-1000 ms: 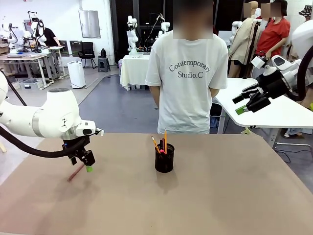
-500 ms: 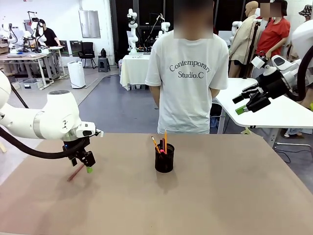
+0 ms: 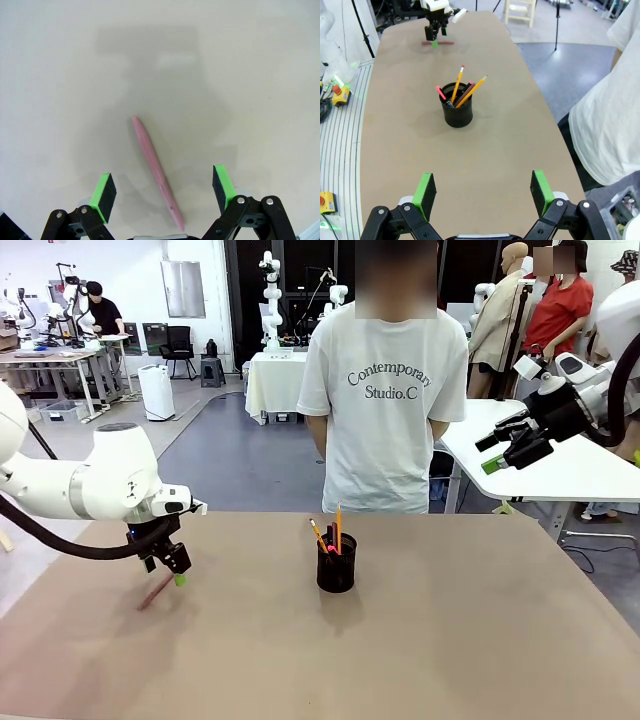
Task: Place the pens into the pen holder.
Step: Pick up a writing instrument from the table and place it into the Pen holder.
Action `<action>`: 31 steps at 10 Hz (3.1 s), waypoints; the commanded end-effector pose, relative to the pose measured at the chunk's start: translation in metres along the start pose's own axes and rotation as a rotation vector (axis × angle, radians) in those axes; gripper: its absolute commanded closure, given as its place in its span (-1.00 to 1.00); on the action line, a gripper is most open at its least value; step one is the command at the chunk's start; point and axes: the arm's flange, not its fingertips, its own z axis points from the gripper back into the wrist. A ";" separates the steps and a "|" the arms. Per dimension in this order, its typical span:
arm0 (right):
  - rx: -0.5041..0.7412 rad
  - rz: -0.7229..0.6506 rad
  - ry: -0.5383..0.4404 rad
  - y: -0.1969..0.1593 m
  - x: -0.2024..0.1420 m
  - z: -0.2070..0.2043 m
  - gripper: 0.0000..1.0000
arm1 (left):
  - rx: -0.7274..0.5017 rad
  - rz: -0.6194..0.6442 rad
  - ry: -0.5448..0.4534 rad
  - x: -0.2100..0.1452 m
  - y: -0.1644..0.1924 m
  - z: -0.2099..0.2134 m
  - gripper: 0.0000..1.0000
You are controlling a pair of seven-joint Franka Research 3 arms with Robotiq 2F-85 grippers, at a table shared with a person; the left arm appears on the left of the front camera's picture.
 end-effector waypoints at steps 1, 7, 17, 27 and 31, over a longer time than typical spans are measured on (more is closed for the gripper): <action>-0.006 0.002 0.001 0.003 0.001 0.001 -1.00 | -0.015 -0.015 -0.010 0.007 0.009 -0.003 -1.00; -0.006 0.002 0.001 0.003 0.001 0.001 -1.00 | 0.003 -0.028 0.002 0.013 0.010 -0.006 0.44; -0.006 0.002 0.001 0.003 0.001 0.001 -1.00 | -0.184 -0.114 -0.099 0.006 0.000 0.005 1.00; -0.006 0.002 0.001 0.003 0.001 0.001 -1.00 | -0.701 -0.244 -0.988 -0.016 -0.027 0.100 1.00; -0.006 0.002 0.001 0.003 0.001 0.001 -1.00 | -0.528 -0.606 -1.417 -0.030 -0.020 0.089 1.00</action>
